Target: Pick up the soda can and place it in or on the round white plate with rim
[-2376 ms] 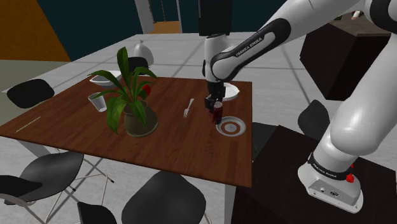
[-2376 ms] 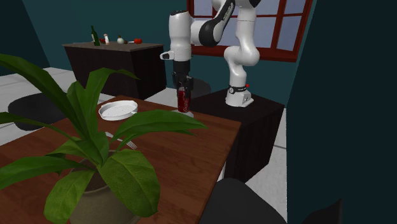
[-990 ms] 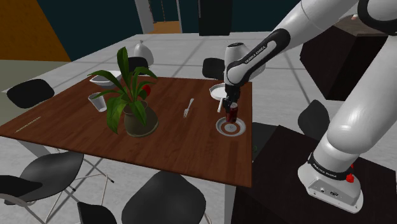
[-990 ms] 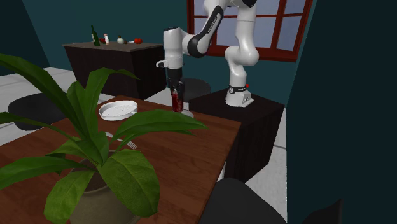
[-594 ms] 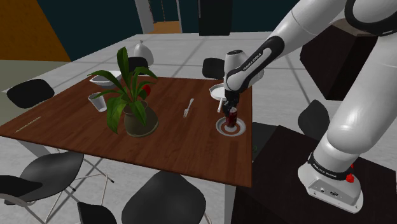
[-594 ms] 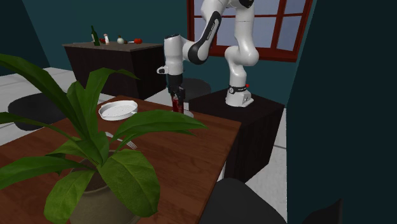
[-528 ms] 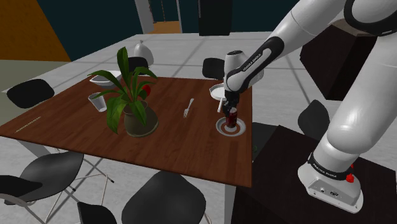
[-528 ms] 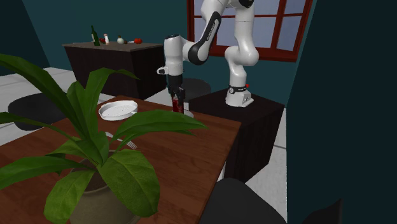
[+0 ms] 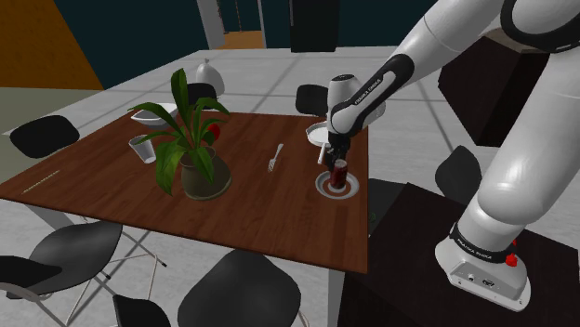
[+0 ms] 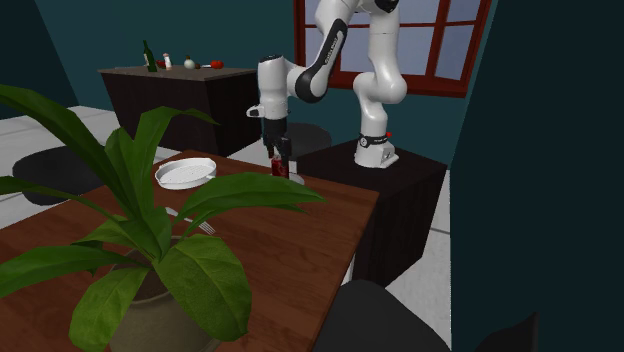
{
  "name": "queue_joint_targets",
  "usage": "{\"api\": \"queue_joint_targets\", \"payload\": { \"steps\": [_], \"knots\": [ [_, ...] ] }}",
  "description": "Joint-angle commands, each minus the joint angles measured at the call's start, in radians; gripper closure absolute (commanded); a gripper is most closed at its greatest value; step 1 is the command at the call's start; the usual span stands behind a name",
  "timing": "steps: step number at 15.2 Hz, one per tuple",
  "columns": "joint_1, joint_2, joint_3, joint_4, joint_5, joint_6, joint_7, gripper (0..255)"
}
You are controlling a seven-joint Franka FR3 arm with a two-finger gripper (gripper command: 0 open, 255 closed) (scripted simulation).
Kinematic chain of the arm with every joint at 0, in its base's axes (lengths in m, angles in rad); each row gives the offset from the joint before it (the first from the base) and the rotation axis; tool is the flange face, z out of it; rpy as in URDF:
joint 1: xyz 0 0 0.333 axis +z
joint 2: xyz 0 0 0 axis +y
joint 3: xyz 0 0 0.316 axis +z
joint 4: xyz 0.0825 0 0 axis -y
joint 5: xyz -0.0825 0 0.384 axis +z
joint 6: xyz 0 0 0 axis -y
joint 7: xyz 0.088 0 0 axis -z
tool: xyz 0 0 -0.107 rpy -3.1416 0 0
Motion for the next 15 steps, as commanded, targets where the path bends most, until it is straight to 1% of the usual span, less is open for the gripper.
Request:
{"api": "queue_joint_targets", "payload": {
  "steps": [1, 4, 8, 15],
  "knots": [
    [0.000, 0.000, 0.000, 0.000, 0.000, 0.000, 0.000, 0],
    [0.000, 0.000, 0.000, 0.000, 0.000, 0.000, 0.000, 0],
    [0.000, -0.103, 0.000, 0.033, 0.008, -0.136, -0.006, 0],
    [0.000, -0.103, 0.000, 0.033, 0.008, -0.136, -0.006, 0]
  ]
}}
